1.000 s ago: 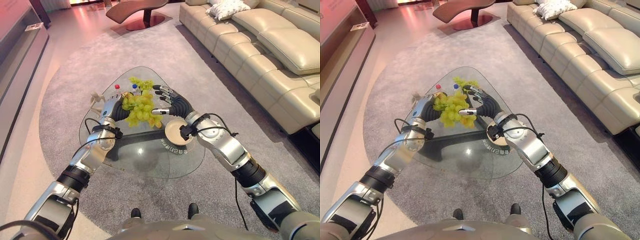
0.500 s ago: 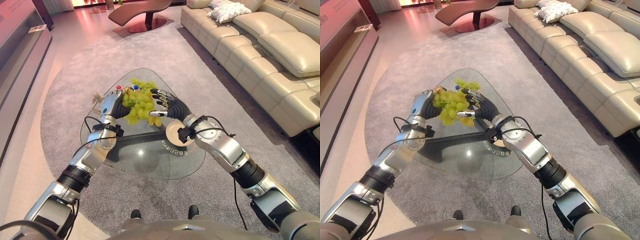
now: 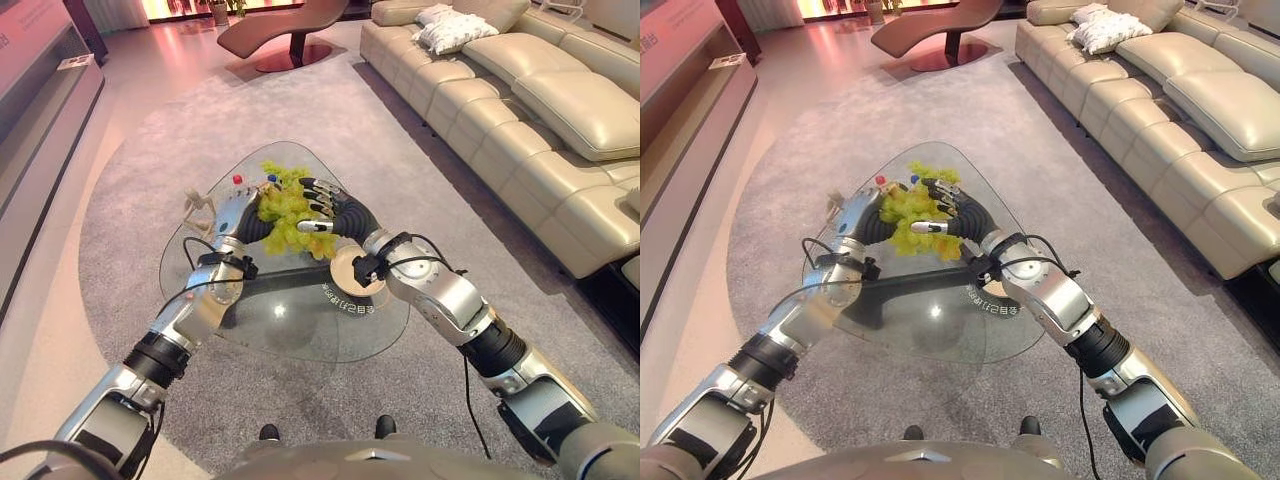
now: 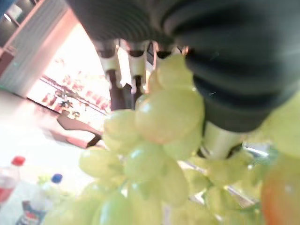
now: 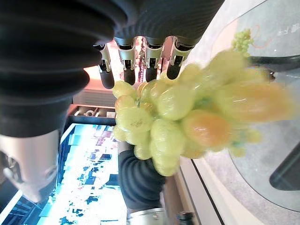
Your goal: Pick up fruits into the plate
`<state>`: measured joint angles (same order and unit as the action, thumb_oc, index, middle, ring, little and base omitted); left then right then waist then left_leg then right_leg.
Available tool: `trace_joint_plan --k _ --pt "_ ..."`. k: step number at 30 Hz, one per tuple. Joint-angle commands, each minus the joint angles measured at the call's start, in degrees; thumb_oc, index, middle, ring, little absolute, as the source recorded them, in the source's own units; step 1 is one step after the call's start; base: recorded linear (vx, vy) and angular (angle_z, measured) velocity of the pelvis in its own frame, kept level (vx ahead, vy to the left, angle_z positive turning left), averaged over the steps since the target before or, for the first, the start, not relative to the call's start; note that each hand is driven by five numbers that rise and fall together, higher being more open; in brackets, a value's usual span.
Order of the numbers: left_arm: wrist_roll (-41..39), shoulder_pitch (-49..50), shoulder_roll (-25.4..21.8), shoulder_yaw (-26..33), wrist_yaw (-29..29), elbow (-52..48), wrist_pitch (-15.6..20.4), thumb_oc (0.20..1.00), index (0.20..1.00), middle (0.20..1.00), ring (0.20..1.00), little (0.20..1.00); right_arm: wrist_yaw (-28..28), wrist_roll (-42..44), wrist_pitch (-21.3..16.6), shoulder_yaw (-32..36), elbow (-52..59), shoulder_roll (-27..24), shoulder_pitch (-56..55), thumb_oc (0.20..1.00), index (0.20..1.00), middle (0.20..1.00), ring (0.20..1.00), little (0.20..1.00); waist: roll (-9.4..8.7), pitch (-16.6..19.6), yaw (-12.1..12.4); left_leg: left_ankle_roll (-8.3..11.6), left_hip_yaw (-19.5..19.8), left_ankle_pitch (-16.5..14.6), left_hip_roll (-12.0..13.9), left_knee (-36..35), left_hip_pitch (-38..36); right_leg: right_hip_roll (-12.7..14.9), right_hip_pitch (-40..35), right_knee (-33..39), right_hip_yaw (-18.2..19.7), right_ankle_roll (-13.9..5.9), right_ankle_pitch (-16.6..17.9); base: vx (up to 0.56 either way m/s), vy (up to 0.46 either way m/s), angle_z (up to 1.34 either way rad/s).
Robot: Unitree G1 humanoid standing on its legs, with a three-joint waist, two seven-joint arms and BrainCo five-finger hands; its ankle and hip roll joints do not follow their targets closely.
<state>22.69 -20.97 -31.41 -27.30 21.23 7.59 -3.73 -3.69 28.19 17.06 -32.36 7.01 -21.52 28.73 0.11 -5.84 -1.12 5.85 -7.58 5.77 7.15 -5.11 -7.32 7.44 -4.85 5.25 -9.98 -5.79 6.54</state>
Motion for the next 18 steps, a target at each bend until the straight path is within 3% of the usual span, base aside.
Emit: trace_joint_plan --k 1,13,18 --pt "2.57 -12.33 2.82 -3.96 1.25 -2.52 3.49 0.2 0.2 0.2 0.2 0.2 1.92 4.75 -2.37 -4.19 2.05 6.09 3.49 1.0 1.0 1.0 1.0 1.0 -1.58 0.96 0.24 -0.77 -0.7 -9.18 -0.68 2.19 -0.44 1.67 -2.7 -3.79 0.04 -2.28 -8.89 0.0 0.0 0.0" --pt "3.05 -12.59 5.04 -6.06 0.7 -3.95 2.83 0.2 0.2 0.2 0.2 0.2 0.04 7.89 -2.01 -4.67 1.28 8.72 4.2 1.0 1.0 1.0 1.0 1.0 -1.7 0.84 0.31 -0.79 -1.65 -8.96 -0.52 1.7 -1.0 2.14 -3.1 -3.1 -0.82 -2.71 -8.29 0.0 -0.002 -0.01" --pt "2.56 -12.09 4.53 -4.24 4.08 -4.93 3.27 0.2 0.2 0.2 0.2 0.2 0.12 7.83 -2.23 -4.24 1.39 8.4 3.06 1.0 1.0 1.0 1.0 1.0 -1.78 0.71 0.52 -0.73 -1.47 -8.81 -0.44 1.58 -0.97 2.05 -3.13 -3.11 -0.75 -2.67 -8.26 0.0 0.0 0.0"
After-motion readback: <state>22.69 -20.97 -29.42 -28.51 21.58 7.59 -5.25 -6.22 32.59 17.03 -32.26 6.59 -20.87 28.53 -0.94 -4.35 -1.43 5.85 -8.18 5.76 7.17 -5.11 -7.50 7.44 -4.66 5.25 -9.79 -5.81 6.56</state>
